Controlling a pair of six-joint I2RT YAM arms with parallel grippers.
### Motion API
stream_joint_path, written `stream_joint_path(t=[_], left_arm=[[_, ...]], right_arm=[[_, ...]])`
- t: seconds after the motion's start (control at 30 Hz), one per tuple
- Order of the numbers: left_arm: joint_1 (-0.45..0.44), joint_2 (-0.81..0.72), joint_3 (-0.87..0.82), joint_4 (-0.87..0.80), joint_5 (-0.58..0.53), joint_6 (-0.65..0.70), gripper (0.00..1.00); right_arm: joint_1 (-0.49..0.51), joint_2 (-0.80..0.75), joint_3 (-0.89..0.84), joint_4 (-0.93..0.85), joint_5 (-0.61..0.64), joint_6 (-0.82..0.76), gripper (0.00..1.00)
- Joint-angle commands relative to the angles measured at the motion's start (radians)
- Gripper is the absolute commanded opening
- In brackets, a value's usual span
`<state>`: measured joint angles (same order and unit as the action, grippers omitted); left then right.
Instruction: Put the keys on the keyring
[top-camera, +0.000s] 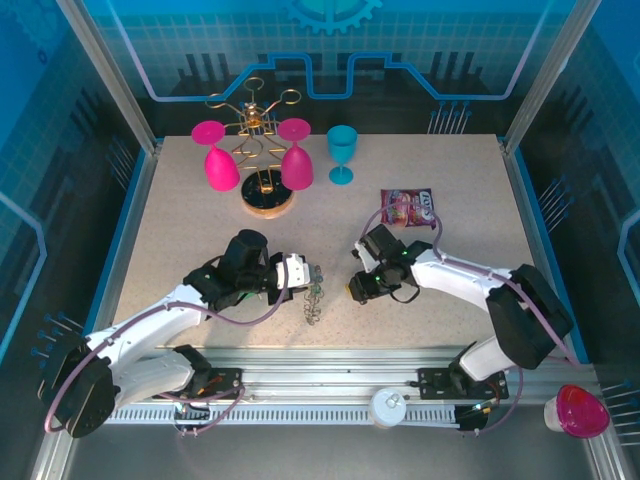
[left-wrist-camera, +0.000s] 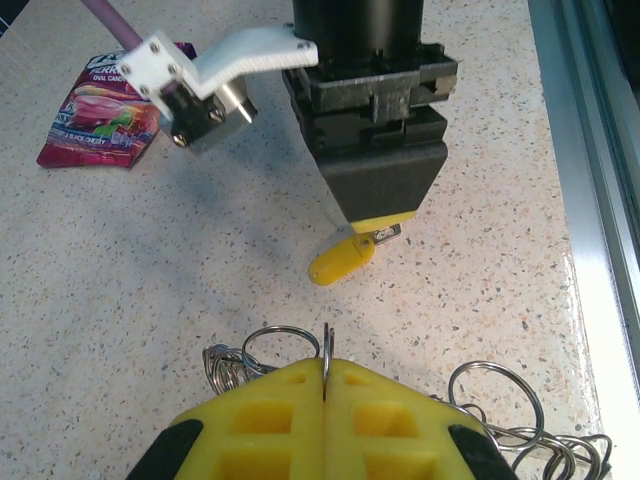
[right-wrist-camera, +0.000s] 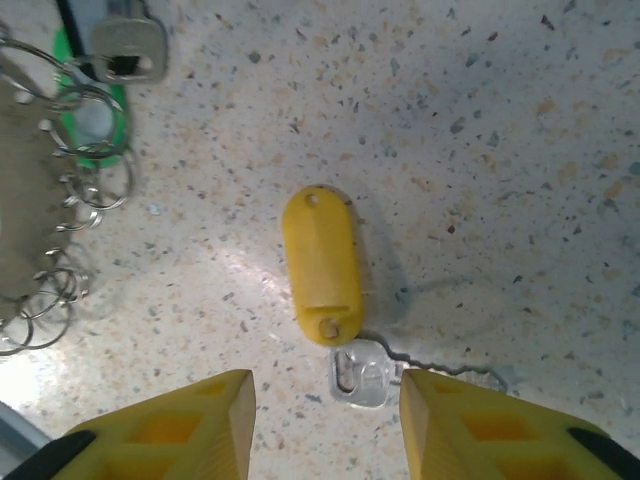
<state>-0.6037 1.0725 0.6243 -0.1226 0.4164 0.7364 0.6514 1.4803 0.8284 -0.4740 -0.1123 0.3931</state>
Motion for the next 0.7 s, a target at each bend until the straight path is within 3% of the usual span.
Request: stream_joint_path(t=[0.0, 0.27, 0.67], left_arm=[[-0.008, -0.019, -0.015, 0.031, 0.013, 0.023, 0.00], [-0.012, -0.027, -0.015, 0.035, 0.004, 0.023, 0.00], [-0.013, -0.026, -0.017, 0.031, 0.000, 0.026, 0.00]], right_arm=[[-0.011, -0.054, -0.040, -0.046, -0.011, 0.020, 0.45], [0.022, -0.047, -0.030, -0.055, 0.041, 0.048, 0.45], [0.013, 0.066, 0.011, 0.025, -0.009, 0.024, 0.33]])
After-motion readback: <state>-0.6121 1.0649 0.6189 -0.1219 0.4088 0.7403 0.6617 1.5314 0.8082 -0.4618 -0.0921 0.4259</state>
